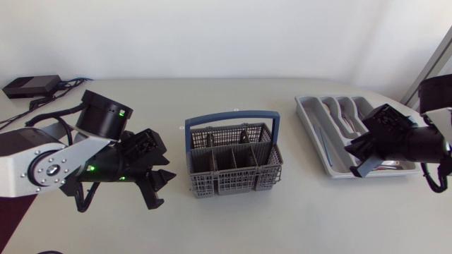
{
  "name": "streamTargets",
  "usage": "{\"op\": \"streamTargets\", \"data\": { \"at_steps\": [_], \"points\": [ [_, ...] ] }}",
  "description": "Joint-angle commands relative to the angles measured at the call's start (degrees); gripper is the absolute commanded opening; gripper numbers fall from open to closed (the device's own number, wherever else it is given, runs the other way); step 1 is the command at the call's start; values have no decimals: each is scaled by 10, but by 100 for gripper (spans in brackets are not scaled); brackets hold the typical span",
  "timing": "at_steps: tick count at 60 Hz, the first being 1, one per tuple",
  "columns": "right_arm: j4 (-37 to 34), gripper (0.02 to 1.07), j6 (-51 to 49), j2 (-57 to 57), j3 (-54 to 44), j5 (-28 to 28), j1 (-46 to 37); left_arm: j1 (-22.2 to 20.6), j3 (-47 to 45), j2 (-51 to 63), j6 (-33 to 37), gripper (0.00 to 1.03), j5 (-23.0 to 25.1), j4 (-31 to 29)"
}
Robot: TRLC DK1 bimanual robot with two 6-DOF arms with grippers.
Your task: Sort the cutlery from the basket into the organizer compartments.
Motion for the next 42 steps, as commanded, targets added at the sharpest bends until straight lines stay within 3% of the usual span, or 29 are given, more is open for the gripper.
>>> {"op": "streamTargets", "data": {
  "at_steps": [1, 4, 15, 42],
  "points": [
    [-11, 15, 51, -4, -18, -9, 51, 4, -4, 25, -16, 42, 10, 10],
    [-6, 7, 72, 3, -19, -8, 84, 2, -1, 33, -20, 40, 15, 11],
    [29, 7, 143, 72, -7, -6, 186, -7, 4, 65, -26, 29, 23, 38],
    [43, 7, 211, 159, 38, 8, 289, 7, 40, 111, -21, 29, 54, 65]
  ]
}}
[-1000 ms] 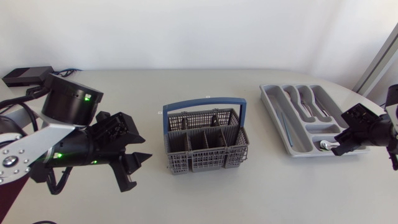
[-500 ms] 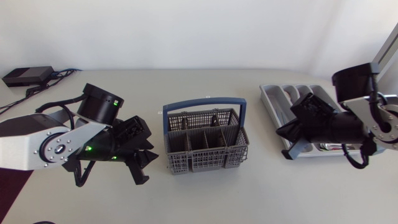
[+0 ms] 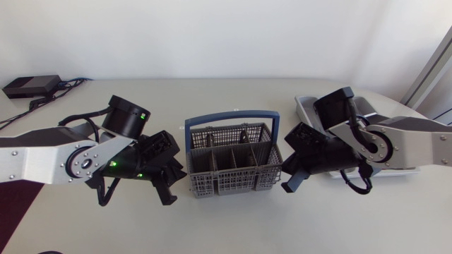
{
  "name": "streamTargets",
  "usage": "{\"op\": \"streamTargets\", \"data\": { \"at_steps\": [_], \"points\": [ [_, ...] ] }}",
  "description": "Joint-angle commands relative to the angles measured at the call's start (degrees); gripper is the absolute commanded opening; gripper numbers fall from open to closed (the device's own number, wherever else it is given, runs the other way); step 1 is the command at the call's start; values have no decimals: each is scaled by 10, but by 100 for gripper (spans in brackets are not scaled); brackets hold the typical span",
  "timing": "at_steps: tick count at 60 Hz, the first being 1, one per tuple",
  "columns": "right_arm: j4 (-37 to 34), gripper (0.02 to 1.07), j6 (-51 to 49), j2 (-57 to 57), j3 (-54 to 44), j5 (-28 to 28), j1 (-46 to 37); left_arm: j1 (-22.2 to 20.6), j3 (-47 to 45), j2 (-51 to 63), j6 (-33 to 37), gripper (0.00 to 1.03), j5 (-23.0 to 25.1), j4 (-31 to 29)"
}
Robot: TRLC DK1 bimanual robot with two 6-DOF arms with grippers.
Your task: Sort the cutlery from the basket into the organizer compartments.
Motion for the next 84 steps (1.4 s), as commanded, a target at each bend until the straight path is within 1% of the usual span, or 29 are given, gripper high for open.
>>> {"op": "streamTargets", "data": {
  "at_steps": [1, 9, 20, 27, 33, 49, 71, 77, 84],
  "points": [
    [9, 7, 26, 11, 18, 7, 21, 9, 24, 18, -6, 29, 11, 8],
    [9, 7, 43, 22, 32, 23, 52, 24, 41, 37, -1, 29, 22, 16],
    [9, 7, 56, 52, 62, 37, 71, 48, 69, 68, 12, 29, 30, 18],
    [10, 8, 58, 80, 87, 42, 72, 59, 88, 83, 14, 29, 44, 18],
    [10, 7, 58, 103, 109, 43, 68, 70, 110, 100, 18, 29, 46, 16],
    [17, 8, 57, 115, 111, 49, 63, 78, 131, 125, 21, 29, 49, 12],
    [21, 7, 58, 101, 87, 58, 55, 87, 102, 114, 27, 30, 49, 12],
    [20, 7, 56, 87, 74, 64, 45, 105, 87, 100, 30, 30, 49, 12],
    [18, 7, 51, 62, 63, 74, 22, 134, 69, 75, 37, 30, 60, 11]
  ]
}}
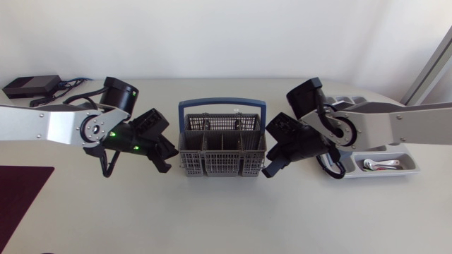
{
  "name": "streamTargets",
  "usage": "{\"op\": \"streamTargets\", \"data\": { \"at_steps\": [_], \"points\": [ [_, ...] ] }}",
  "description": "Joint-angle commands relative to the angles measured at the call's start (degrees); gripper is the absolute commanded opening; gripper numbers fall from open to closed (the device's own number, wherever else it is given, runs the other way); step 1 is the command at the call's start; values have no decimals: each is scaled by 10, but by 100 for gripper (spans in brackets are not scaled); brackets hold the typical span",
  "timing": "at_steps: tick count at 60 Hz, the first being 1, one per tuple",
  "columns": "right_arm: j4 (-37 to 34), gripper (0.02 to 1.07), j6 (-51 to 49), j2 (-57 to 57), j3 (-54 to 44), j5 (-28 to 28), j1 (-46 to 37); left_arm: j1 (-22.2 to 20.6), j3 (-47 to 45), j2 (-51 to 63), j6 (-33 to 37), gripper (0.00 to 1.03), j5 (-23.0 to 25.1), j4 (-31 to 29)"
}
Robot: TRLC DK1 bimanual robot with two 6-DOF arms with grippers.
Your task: Sort the cutlery from the basket into the organizer compartments.
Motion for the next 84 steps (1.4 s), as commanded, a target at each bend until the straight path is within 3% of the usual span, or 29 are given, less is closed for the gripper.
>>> {"op": "streamTargets", "data": {
  "at_steps": [1, 25, 29, 36, 47, 50, 51, 52, 57, 71, 84],
  "points": [
    [3, 7, 7, -30, -18, 12, -21, 22, -23, -30, 17, 30, 9, 1],
    [-12, 8, -25, -154, -60, 28, -137, 93, -89, -186, -5, 34, 24, -16],
    [-12, 15, -29, -186, -74, 29, -156, 96, -99, -219, -12, 36, 24, -24],
    [-17, 18, -43, -243, -97, 29, -183, 103, -117, -282, -26, 41, 22, -31],
    [-27, 58, -57, -327, -131, 27, -213, 113, -142, -363, -51, 55, 17, -40],
    [-29, 83, -62, -352, -143, 26, -220, 113, -150, -387, -57, 66, 8, -41],
    [-31, 102, -64, -365, -149, 22, -225, 113, -154, -399, -59, 74, 7, -45],
    [-30, 104, -65, -372, -152, 21, -228, 113, -157, -408, -61, 81, 7, -46],
    [-32, 103, -69, -400, -166, 13, -239, 112, -169, -444, -66, 99, 3, -56],
    [-45, 103, -81, -457, -193, -22, -282, 117, -186, -534, -92, 99, -11, -83],
    [-54, 103, -87, -496, -209, -36, -314, 165, -200, -547, -103, 99, -13, -88]
  ]
}}
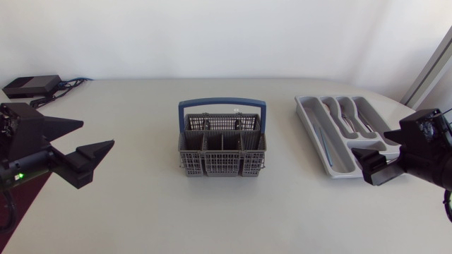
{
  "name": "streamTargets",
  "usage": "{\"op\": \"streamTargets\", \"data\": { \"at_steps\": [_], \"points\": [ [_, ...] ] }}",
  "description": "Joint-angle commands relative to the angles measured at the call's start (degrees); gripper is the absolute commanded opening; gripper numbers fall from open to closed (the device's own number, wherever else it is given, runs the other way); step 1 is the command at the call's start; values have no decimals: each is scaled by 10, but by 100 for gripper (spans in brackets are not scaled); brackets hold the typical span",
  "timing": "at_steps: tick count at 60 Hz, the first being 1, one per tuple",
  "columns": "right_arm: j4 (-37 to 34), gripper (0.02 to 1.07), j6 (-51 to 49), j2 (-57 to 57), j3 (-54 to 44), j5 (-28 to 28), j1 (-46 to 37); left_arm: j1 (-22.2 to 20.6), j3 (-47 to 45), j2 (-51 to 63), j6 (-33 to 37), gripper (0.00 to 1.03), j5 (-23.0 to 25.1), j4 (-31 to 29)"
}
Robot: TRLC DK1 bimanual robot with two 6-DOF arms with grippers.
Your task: Sort the cutlery from the basket into the organizer compartments.
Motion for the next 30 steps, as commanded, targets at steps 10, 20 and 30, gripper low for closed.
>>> {"op": "streamTargets", "data": {
  "at_steps": [10, 20, 30],
  "points": [
    [-10, 103, -9, -49, -33, -21, -40, 30, -38, -65, -32, 99, -3, -3],
    [21, 103, -11, -71, -62, -63, -78, 26, -81, -119, -65, 99, -25, 26],
    [49, 103, -6, -101, -91, -60, -80, 22, -127, -166, -99, 99, -51, 58]
  ]
}}
